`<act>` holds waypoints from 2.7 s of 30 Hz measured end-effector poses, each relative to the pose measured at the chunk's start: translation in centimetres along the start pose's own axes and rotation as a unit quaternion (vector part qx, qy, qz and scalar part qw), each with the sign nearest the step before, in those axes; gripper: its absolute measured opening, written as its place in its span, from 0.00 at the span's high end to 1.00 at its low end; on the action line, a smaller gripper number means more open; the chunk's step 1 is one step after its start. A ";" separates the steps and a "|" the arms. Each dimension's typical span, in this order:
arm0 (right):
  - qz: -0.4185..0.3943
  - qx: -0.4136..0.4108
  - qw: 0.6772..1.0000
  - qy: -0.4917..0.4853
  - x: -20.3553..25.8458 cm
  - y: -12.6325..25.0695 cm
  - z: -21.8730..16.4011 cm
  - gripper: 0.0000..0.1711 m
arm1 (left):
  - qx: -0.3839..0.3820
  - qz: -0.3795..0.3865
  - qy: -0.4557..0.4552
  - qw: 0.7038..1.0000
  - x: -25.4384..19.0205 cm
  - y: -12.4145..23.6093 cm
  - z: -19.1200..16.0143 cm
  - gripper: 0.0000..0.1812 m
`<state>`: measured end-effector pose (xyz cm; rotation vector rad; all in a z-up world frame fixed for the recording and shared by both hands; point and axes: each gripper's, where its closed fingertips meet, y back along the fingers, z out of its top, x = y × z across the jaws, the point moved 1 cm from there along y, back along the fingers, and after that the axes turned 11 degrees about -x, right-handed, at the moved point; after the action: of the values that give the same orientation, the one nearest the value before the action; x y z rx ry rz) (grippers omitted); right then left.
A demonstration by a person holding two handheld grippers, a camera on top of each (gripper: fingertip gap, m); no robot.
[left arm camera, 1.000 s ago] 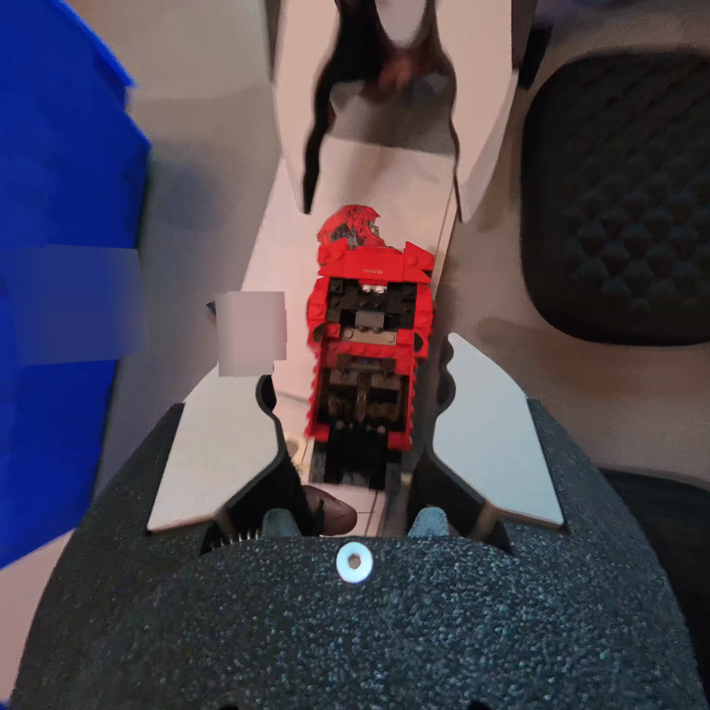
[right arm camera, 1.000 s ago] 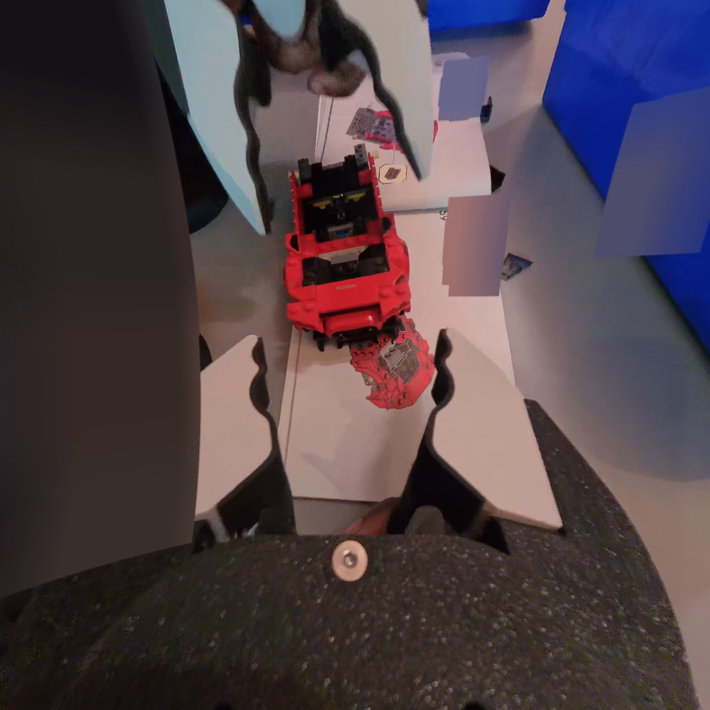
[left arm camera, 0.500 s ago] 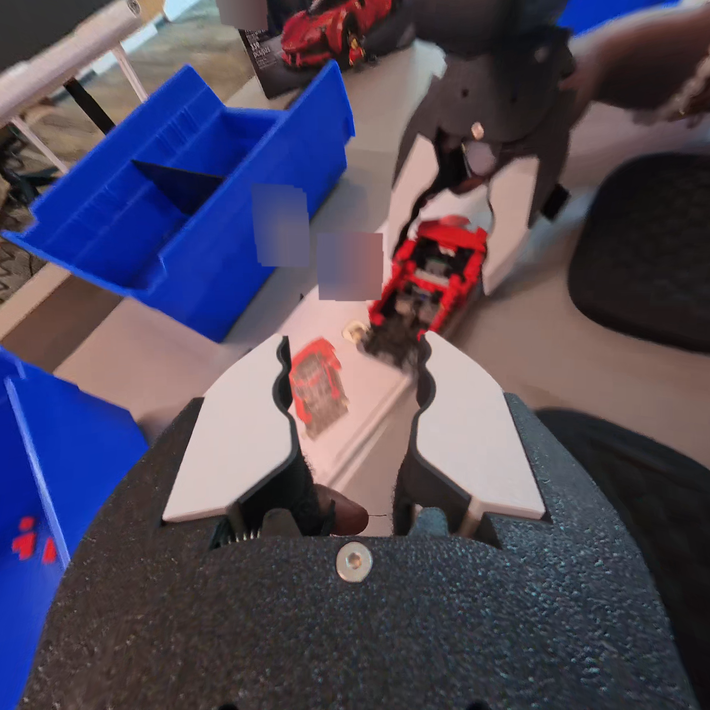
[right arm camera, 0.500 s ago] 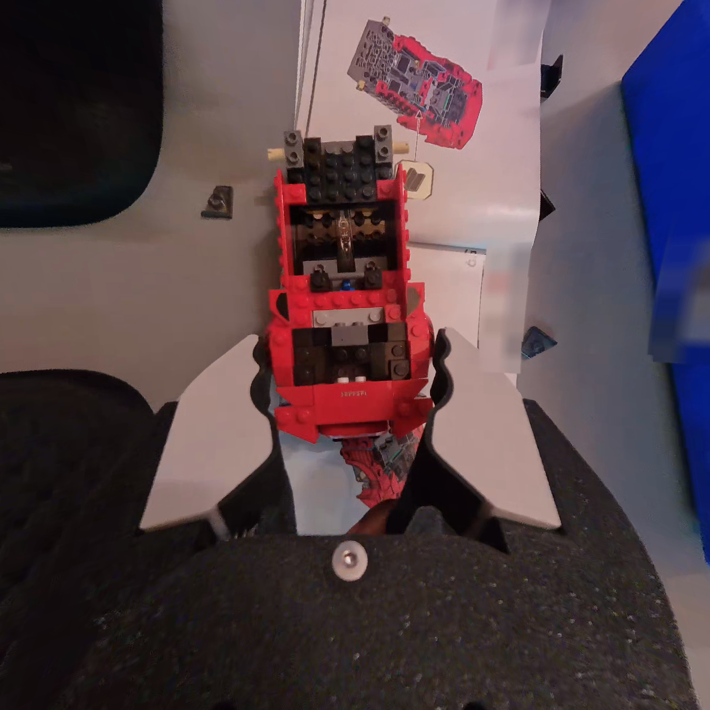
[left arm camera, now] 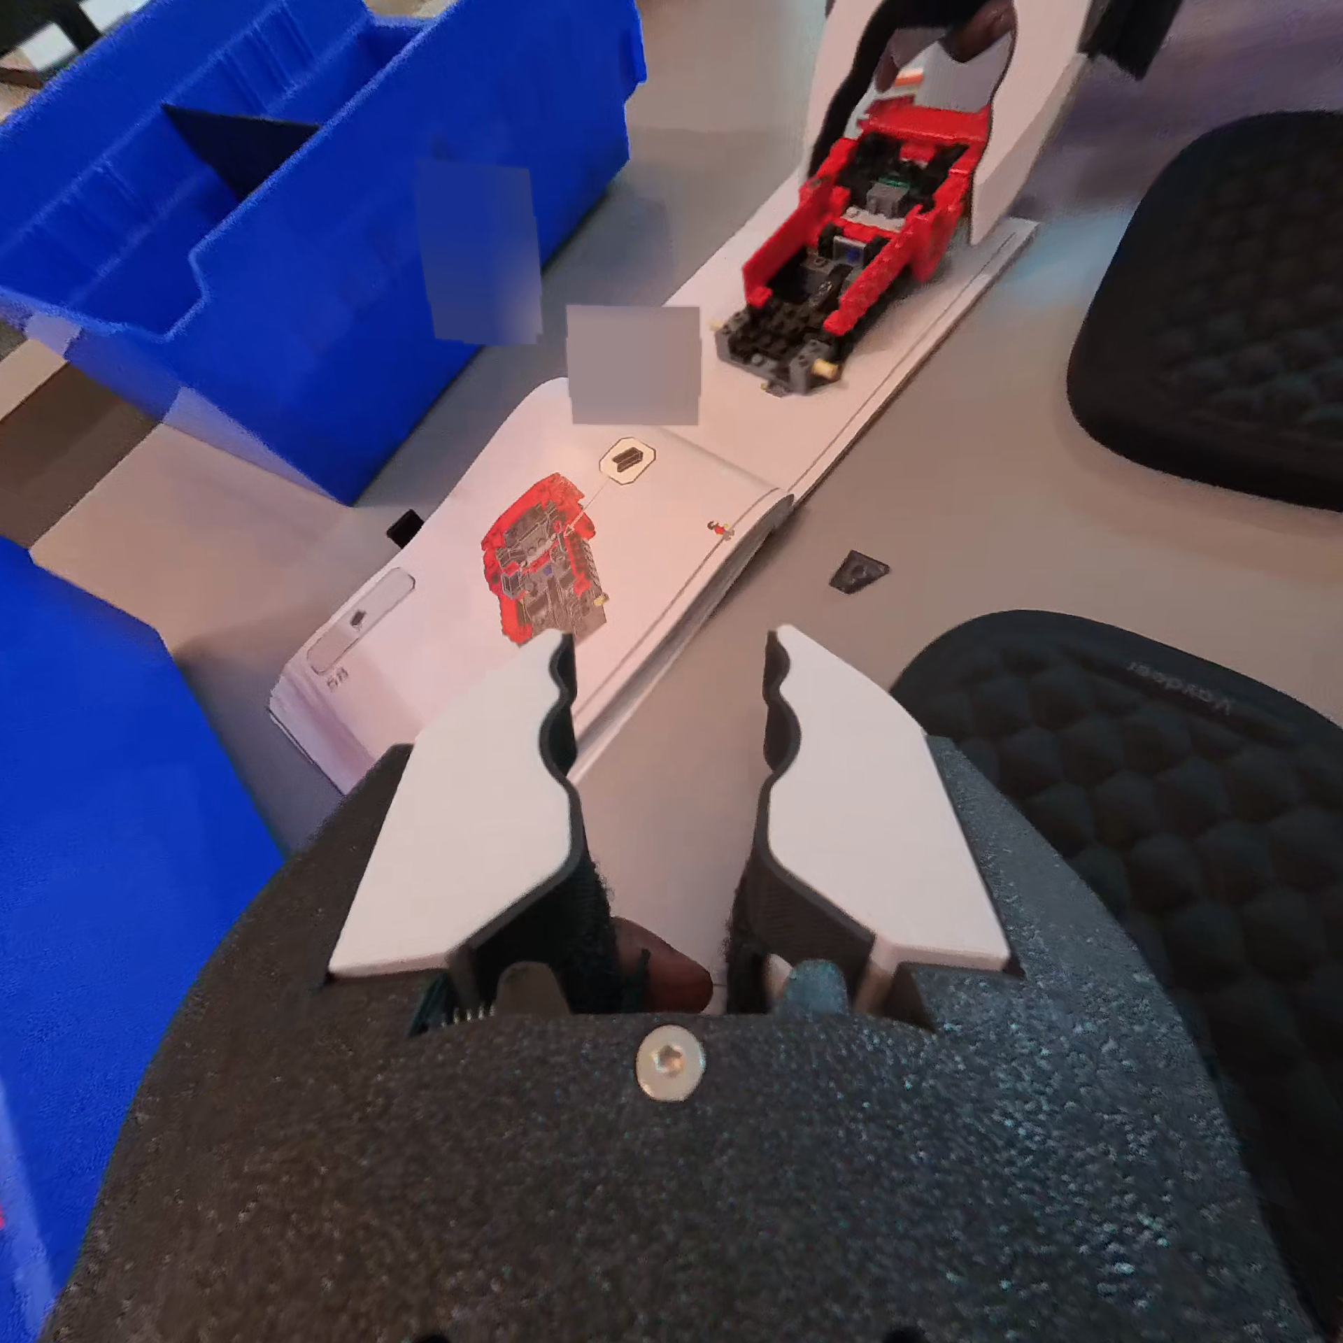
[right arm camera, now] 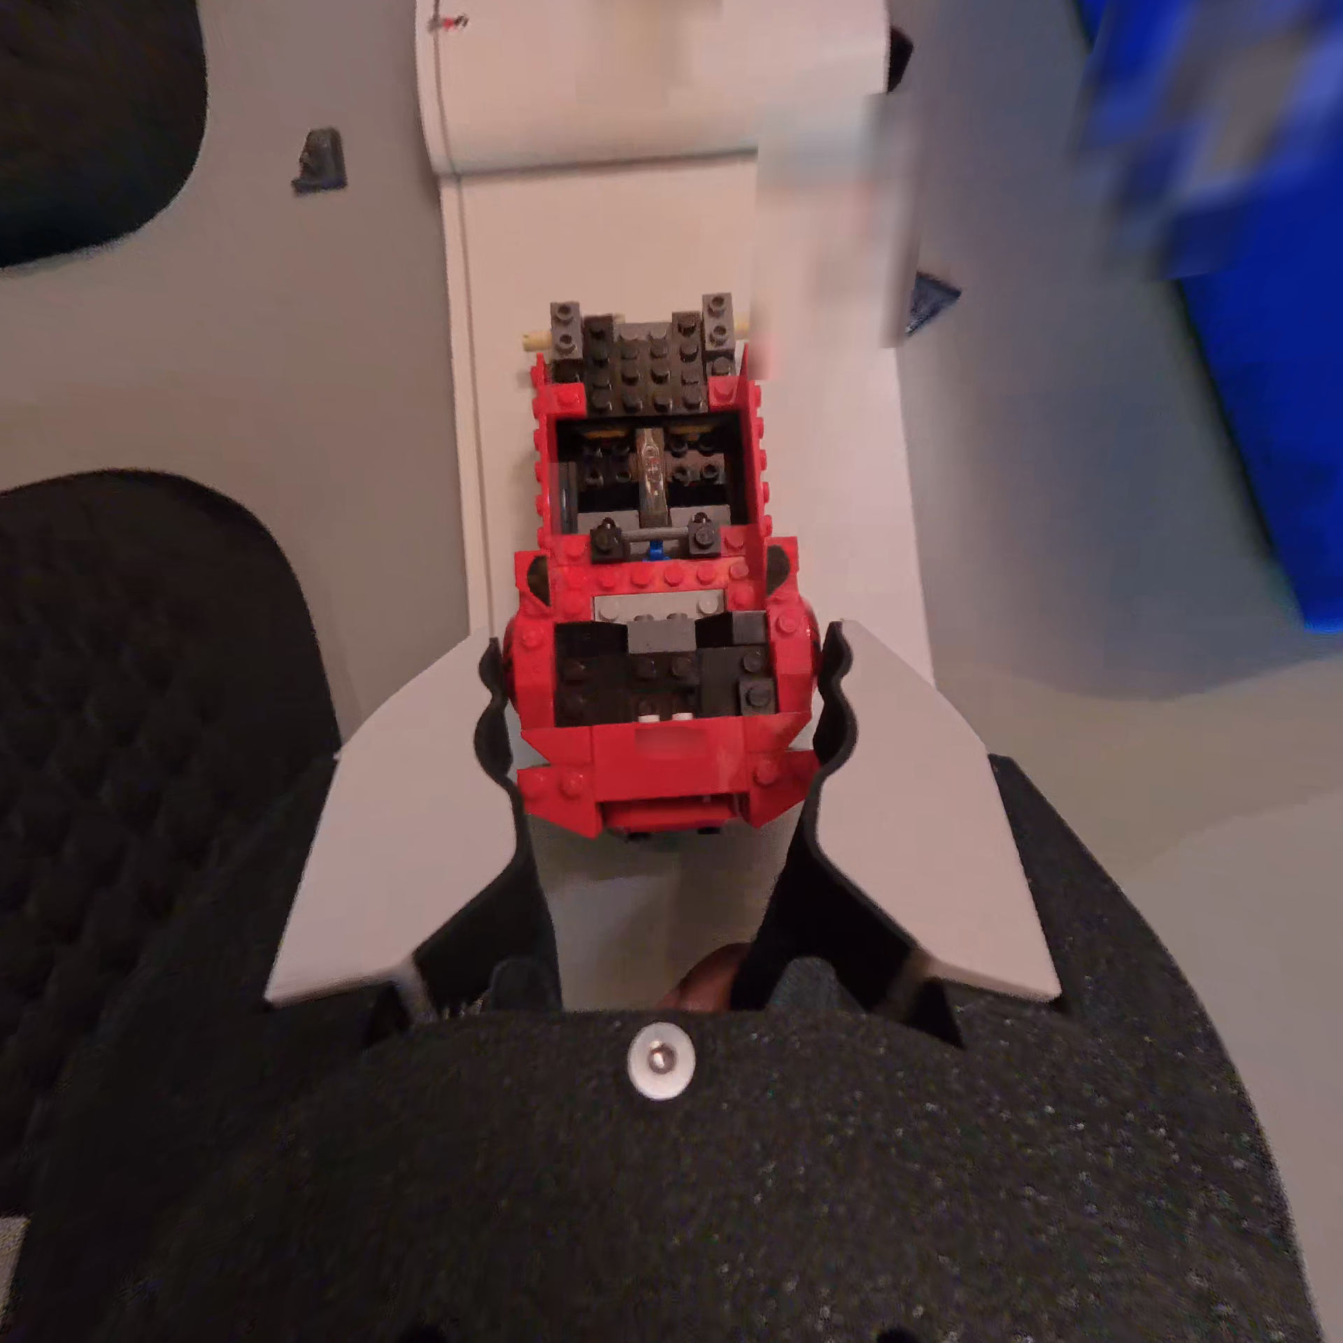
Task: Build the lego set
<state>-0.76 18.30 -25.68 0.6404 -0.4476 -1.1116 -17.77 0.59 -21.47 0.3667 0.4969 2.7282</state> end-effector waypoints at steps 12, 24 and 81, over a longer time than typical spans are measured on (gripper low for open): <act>0.027 -0.015 0.999 0.023 1.3 -0.8 -0.1 0.52 | 0.241 -0.038 -0.100 0.965 2.7 -6.5 -3.8 1.00; 0.033 -0.012 0.998 0.047 1.7 -1.5 0.5 0.52 | 0.220 -0.019 -0.075 0.973 2.1 -4.3 -4.3 0.98; 0.097 -0.152 0.978 0.106 9.0 -2.2 9.6 0.85 | 0.040 -0.045 -0.097 0.993 -2.6 -0.8 1.1 0.87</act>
<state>-4.79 6.98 -19.84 0.4292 -0.1476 -0.8907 -14.86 0.67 -21.29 0.6083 0.5559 2.5578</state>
